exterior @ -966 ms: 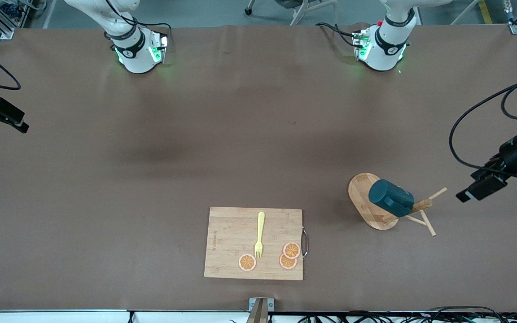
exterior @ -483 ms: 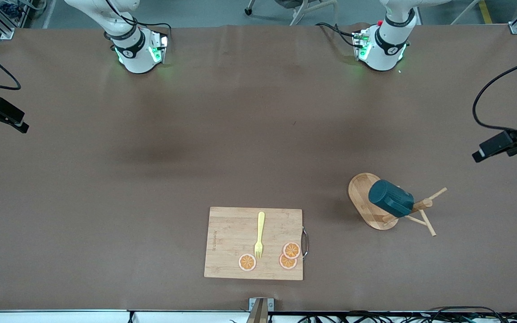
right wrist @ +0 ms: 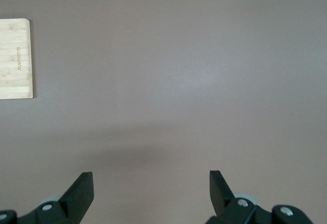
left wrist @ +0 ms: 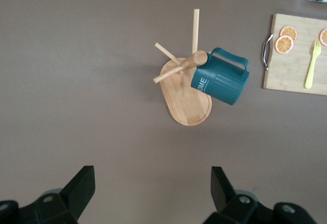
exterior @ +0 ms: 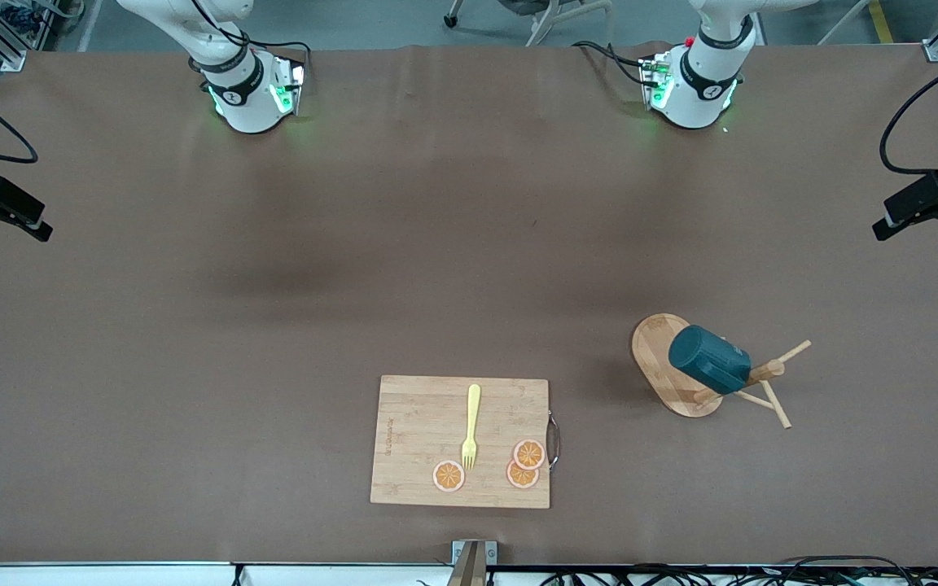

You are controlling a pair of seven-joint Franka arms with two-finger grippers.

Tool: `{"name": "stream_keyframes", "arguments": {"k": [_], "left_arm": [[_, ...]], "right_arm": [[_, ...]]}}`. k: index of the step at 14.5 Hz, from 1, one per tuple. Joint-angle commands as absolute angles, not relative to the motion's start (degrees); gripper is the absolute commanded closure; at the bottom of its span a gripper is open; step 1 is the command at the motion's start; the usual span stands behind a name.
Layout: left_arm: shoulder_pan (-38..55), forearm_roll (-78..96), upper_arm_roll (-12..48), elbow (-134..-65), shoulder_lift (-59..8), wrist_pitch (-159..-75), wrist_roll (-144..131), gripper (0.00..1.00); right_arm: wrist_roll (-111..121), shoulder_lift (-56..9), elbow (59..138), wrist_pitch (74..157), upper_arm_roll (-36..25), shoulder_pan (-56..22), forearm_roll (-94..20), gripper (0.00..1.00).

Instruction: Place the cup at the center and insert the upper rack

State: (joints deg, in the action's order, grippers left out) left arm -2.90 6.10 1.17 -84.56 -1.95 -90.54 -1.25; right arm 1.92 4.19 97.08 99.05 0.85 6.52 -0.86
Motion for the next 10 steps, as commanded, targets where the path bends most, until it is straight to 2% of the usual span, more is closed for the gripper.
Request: {"name": "stream_keyframes", "arguments": {"k": [1,10], "left_arm": [[-2.5,5.1,1.1,-85.8,-0.3,-89.2,-0.1,0.0],[0.1,5.1,0.2,-86.5,2.1,-88.6,-0.1,0.0]], "right_arm": [[2.1,5.2,97.8,99.1,1.4,7.3,-0.4,0.0],[2.2,5.1,97.9,99.5,1.4,7.3,-0.4,0.0]]}}
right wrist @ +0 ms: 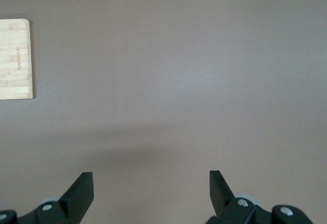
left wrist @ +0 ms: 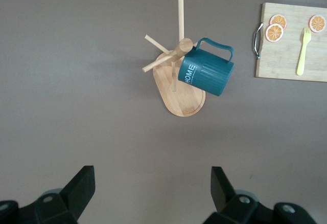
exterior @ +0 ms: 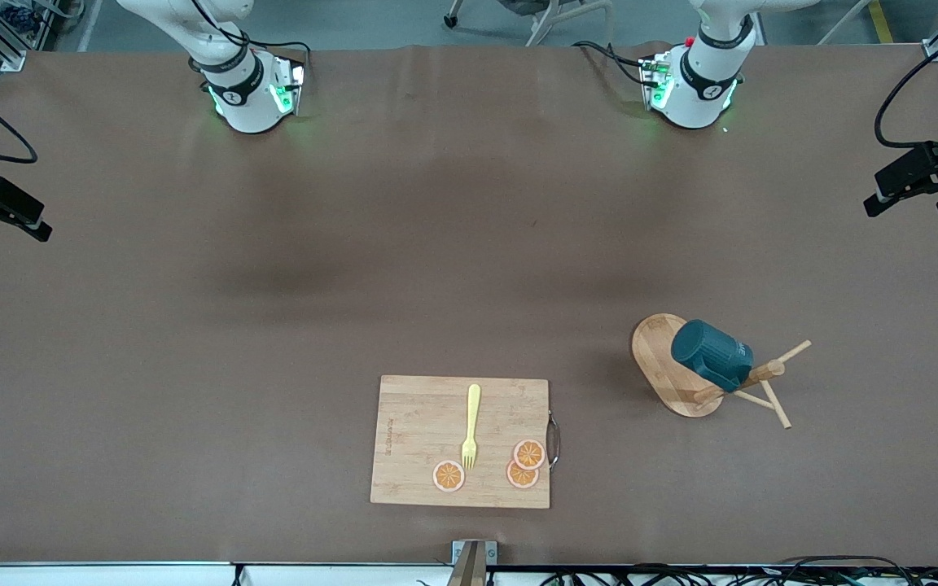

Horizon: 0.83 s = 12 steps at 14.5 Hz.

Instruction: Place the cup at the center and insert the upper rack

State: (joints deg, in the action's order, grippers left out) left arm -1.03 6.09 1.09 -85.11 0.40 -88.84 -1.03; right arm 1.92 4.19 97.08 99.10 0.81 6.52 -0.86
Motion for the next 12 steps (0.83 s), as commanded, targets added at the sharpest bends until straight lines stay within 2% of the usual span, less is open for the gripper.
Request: {"name": "stream_keyframes", "arguments": {"k": [1,7,12], "left_arm": [[1.1,5.0,-1.1,-86.4,2.3,-88.6,0.0,0.0],[1.5,5.0,-2.0,-86.1,1.7,-92.6,0.1,0.0],[1.6,3.8,-2.0,-86.3,0.2,-92.7,4.2,0.0]], "right_arm": [[2.1,5.1,97.9,99.3,1.4,7.3,-0.4,0.0],[1.7,5.1,97.8,98.9,1.3,7.4,-0.4,0.0],[1.5,5.2,97.7,97.5,1.3,7.3,-0.4,0.0]]}}
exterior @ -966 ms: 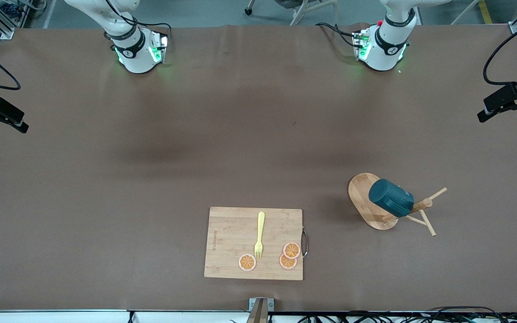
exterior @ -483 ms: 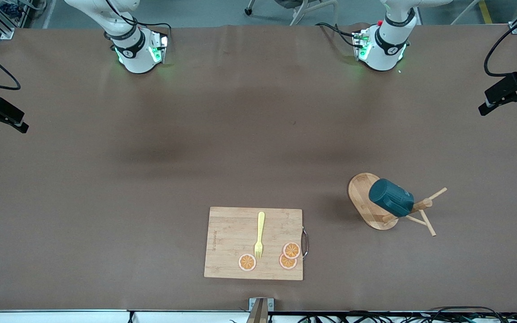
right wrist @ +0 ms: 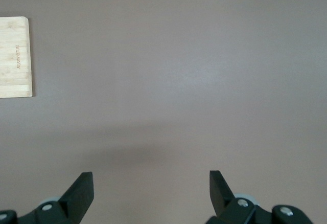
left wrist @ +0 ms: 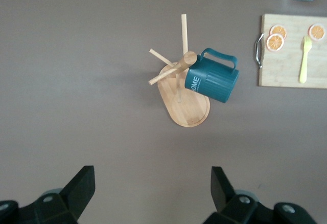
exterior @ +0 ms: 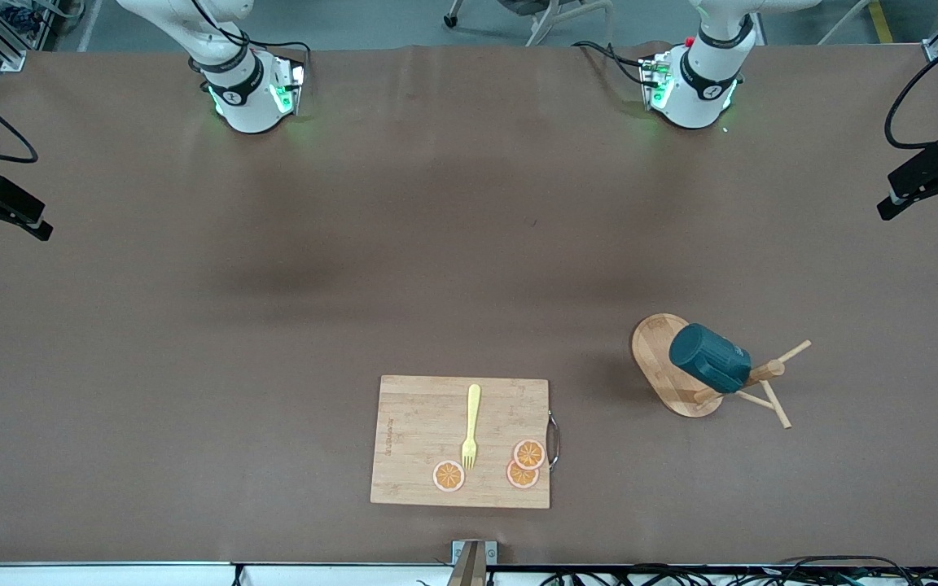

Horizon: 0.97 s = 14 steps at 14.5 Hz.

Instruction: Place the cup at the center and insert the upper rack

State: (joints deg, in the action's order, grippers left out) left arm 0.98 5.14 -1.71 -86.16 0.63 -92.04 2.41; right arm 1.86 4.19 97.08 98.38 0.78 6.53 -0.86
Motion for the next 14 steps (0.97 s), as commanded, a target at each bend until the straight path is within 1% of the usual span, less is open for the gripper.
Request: {"name": "stream_keyframes", "arguments": {"k": [1,14], "left_arm": [[1.6,3.7,-2.0,-86.1,0.1,-92.7,4.2,0.0],[1.9,1.5,-1.7,-86.5,0.3,-92.0,3.6,0.0]], "right_arm": [[1.3,5.2,97.6,96.5,1.3,7.3,-0.4,0.0],[1.4,5.1,97.0,96.7,1.2,7.4,-0.5,0.0]]}}
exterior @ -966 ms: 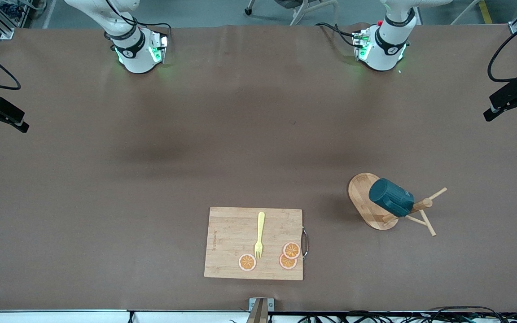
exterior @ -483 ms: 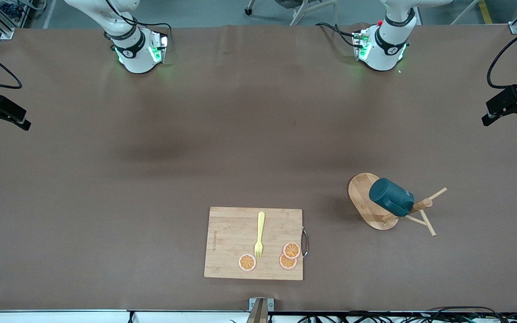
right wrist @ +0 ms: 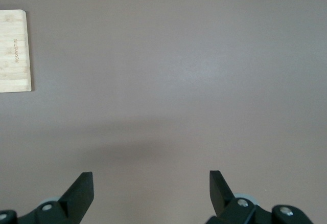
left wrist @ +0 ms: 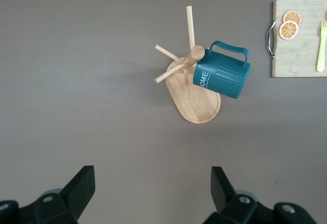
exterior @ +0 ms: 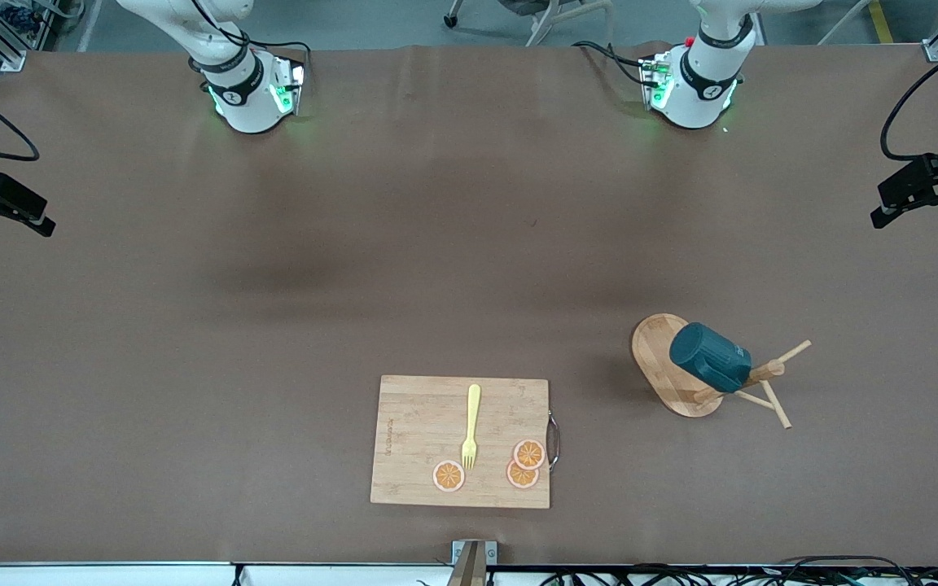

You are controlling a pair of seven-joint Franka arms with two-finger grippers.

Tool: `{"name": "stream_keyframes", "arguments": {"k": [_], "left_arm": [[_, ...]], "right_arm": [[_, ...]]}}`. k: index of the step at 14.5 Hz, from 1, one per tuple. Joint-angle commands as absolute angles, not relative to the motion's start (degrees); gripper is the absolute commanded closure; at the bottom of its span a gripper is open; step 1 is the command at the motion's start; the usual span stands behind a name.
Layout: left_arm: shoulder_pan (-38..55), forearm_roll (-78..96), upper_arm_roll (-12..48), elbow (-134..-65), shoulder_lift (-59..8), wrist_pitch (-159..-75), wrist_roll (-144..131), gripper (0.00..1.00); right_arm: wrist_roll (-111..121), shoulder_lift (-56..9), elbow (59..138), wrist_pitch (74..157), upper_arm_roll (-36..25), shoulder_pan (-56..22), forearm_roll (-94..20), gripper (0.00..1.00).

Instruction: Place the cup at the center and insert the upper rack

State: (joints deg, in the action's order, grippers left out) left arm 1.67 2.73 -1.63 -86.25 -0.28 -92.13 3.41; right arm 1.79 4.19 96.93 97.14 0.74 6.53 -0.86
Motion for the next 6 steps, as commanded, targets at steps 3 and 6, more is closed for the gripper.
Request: {"name": "stream_keyframes", "arguments": {"k": [3,6], "left_arm": [[2.0,1.5,-1.6,-86.5,0.4,-92.1,3.5,0.0],[2.0,1.2,-1.5,-86.5,0.4,-92.1,3.3,0.0]], "right_arm": [[1.4,5.1,96.9,96.5,1.2,7.4,-0.5,0.0],[1.9,5.1,96.8,96.4,1.3,7.2,-0.5,0.0]]}}
